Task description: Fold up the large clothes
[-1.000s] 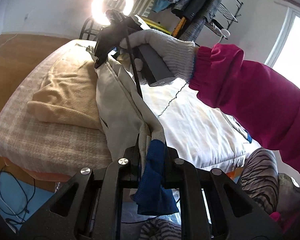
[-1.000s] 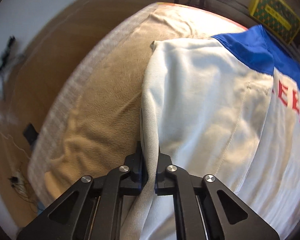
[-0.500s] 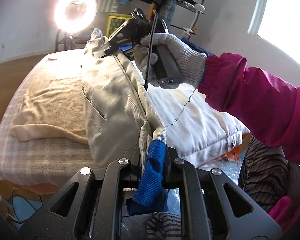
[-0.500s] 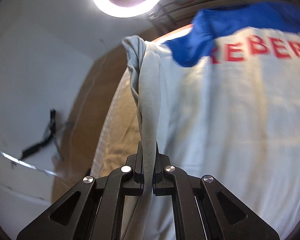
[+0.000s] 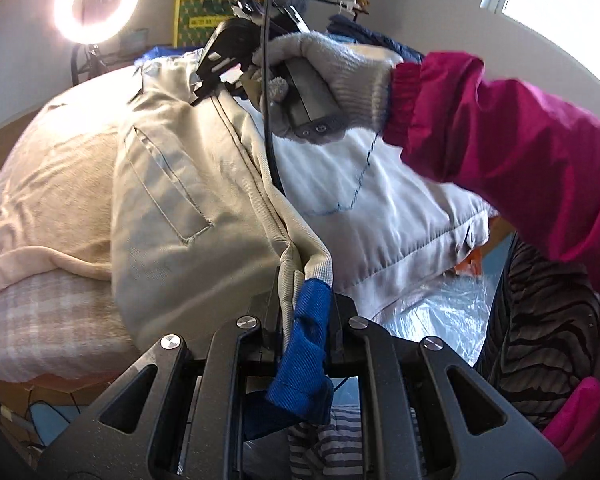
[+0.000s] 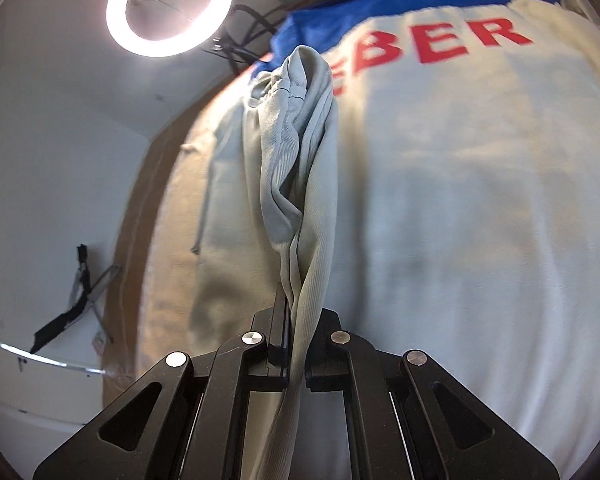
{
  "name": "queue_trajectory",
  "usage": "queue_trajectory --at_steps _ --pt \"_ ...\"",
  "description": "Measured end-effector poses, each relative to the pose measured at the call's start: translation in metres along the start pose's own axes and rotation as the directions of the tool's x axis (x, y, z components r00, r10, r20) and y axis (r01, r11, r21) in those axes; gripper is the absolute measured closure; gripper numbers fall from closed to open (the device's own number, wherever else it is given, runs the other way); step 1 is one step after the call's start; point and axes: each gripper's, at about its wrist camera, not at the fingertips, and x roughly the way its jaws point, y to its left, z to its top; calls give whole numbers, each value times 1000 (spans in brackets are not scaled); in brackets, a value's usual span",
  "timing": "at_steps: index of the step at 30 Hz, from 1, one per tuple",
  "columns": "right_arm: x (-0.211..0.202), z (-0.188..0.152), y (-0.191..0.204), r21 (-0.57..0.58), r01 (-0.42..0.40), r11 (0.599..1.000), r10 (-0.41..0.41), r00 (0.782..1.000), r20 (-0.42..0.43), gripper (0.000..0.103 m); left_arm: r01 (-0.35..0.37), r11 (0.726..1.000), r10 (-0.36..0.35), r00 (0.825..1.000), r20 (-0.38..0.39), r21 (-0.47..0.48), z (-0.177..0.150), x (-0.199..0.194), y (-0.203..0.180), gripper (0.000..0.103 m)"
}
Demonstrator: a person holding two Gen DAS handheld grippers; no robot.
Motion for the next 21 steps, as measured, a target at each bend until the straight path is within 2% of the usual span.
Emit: queue_trajectory --at_steps 3,5,7,9,12,16,21 --pt "-2 -1 -1 -27 3 1000 -3 1000 8 100 -4 999 5 1000 -31 32 -5 10 -5 88" --pt "-4 -1 1 -70 23 997 -23 1000 3 97 8 999 -6 999 -41 46 -10 10 -7 80" --pt "-11 -2 8 -123 64 990 -64 998 2 90 35 998 -33 999 -37 51 -13 3 -8 77" --pt "-31 -6 12 -169 107 980 -102 994 33 82 78 996 -76 996 -43 46 -20 -9 -7 77" --pt "-69 -16 12 -225 157 962 -138 986 99 82 130 991 -128 991 -43 42 -30 -31 -6 77" --pt "-116 -41 17 -280 128 951 -90 985 145 82 176 984 -176 984 -20 5 -38 -62 6 77" --pt "-136 -86 31 -374 54 926 2 989 147 82 127 992 -126 991 42 0 -27 -76 24 77"
